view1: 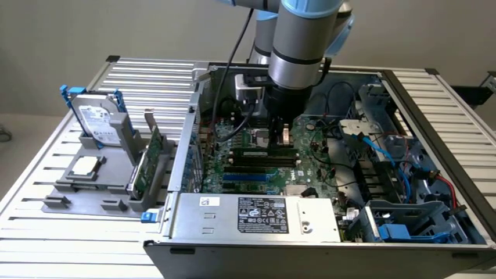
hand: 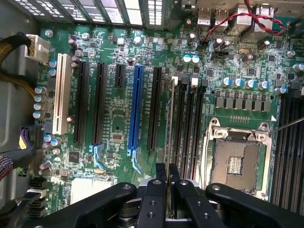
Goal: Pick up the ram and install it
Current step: 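Insert the ram into the slot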
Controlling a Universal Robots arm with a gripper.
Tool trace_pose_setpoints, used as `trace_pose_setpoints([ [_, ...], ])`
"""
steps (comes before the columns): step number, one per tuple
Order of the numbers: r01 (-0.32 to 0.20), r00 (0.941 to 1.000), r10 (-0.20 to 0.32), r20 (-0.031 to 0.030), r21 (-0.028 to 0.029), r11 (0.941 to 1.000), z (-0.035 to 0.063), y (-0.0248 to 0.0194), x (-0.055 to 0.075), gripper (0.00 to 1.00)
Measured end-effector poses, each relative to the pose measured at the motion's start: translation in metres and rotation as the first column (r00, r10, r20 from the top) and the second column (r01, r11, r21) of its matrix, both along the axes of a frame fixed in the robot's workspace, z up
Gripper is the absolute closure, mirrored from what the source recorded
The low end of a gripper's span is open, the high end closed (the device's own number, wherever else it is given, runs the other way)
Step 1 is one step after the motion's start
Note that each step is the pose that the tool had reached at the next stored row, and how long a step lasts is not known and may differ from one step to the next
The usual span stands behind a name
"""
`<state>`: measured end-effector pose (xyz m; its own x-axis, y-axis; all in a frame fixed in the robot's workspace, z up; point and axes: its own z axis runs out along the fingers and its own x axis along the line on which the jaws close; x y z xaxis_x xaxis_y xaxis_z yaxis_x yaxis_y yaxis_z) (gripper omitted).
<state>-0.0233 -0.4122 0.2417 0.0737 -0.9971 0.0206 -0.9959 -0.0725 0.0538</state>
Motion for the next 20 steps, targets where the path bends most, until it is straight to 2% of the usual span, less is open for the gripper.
trace_pose_setpoints([
  [6, 0.000, 1.0000, 0.000, 0.0000, -0.0028, 1.0000, -0.0060, 0.0030, 0.001, 0.87],
  [20, 0.009, 1.0000, -0.009, 0.0002, -0.0066, 0.9999, -0.0119, 0.0033, 0.002, 0.87],
])
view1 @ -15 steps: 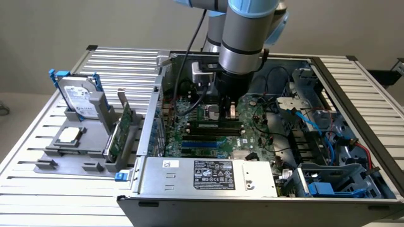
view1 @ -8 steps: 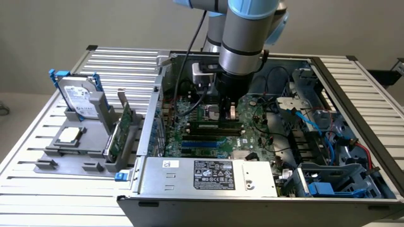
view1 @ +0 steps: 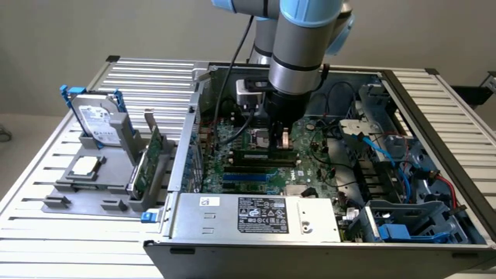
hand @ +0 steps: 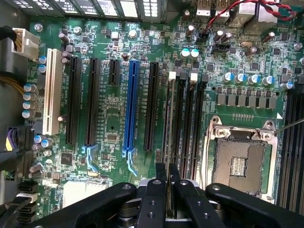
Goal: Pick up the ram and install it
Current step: 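Insert the ram into the slot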
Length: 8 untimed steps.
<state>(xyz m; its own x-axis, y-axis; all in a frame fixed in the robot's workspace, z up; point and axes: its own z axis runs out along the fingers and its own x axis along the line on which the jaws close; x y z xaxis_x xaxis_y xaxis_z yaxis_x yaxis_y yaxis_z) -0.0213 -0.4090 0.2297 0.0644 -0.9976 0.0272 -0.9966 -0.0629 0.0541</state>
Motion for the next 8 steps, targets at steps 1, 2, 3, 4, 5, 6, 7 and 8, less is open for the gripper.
trace_pose_setpoints([
  [1, 0.001, 1.0000, -0.001, 0.0001, -0.0001, 1.0000, -0.0004, 0.0000, 0.0000, 0.87],
  [2, 0.001, 1.0000, -0.001, 0.0001, -0.0002, 1.0000, -0.0007, 0.0000, 0.0000, 0.87],
  [3, 0.002, 1.0000, -0.002, 0.0001, -0.0004, 1.0000, -0.0008, 0.0000, 0.0000, 0.87],
  [4, 0.002, 1.0000, -0.002, 0.0001, -0.0005, 1.0000, -0.0008, 0.0001, 0.0000, 0.87],
  [5, 0.003, 1.0000, -0.003, 0.0001, -0.0005, 1.0000, -0.0009, 0.0000, 0.0000, 0.87],
  [6, 0.004, 1.0000, -0.004, 0.0002, -0.0003, 1.0000, -0.0010, 0.0001, 0.0000, 0.87],
  [7, 0.005, 1.0000, -0.005, 0.0002, -0.0003, 1.0000, -0.0010, 0.0001, 0.0000, 0.87],
  [8, 0.006, 1.0000, -0.006, 0.0002, -0.0003, 1.0000, -0.0010, 0.0001, 0.0000, 0.87],
])
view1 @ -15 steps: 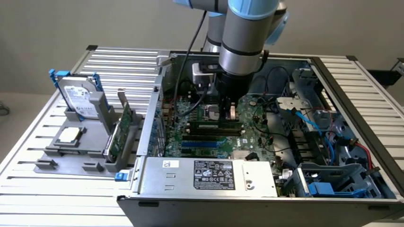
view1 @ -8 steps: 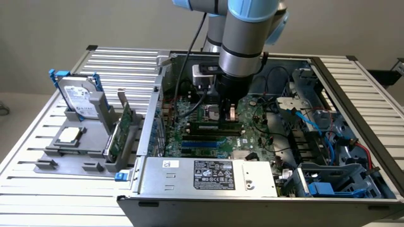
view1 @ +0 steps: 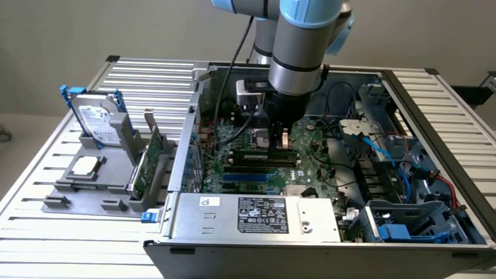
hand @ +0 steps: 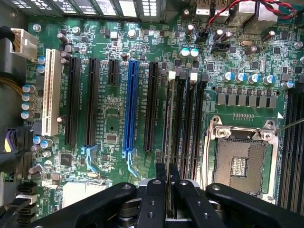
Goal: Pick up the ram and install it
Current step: 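Insert the ram into the slot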
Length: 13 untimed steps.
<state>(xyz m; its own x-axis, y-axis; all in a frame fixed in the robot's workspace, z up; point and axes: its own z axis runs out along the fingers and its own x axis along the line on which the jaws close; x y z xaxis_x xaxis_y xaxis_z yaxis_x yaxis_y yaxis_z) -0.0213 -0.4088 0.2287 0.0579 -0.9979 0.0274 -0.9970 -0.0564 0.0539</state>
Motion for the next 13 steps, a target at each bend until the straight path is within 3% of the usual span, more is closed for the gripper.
trace_pose_setpoints([
  [13, 0.005, 1.0000, -0.005, -0.0001, -0.0022, 1.0000, -0.0014, 0.0003, 0.0001, 0.87],
])
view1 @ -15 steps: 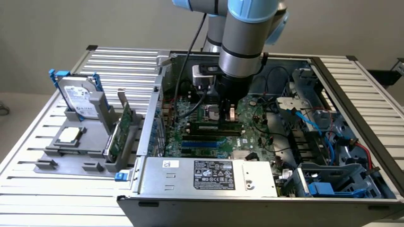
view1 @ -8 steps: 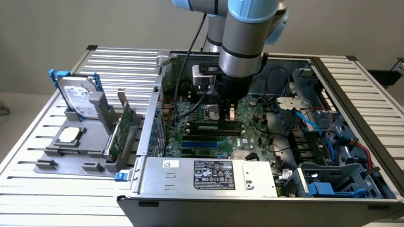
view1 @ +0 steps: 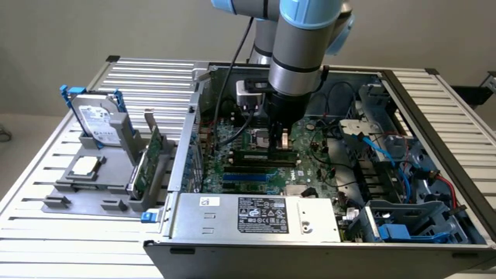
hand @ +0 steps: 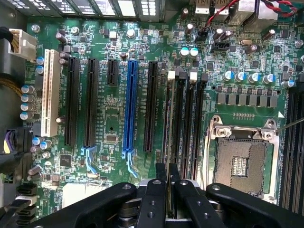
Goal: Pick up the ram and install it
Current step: 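Insert the ram into the slot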
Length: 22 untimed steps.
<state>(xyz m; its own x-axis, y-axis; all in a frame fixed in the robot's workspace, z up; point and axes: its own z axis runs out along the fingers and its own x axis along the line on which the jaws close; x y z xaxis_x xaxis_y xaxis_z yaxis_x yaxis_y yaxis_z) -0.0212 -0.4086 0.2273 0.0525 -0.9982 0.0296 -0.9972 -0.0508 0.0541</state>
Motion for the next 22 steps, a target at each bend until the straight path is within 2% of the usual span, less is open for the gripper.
trace_pose_setpoints([
  [11, 0.003, 1.0000, -0.003, 0.0013, -0.0020, 1.0000, -0.0001, 0.0005, 0.0001, 0.87],
  [22, 0.003, 0.9999, -0.003, 0.0126, -0.0017, 1.0000, 0.0001, 0.0005, -0.0024, 0.87],
])
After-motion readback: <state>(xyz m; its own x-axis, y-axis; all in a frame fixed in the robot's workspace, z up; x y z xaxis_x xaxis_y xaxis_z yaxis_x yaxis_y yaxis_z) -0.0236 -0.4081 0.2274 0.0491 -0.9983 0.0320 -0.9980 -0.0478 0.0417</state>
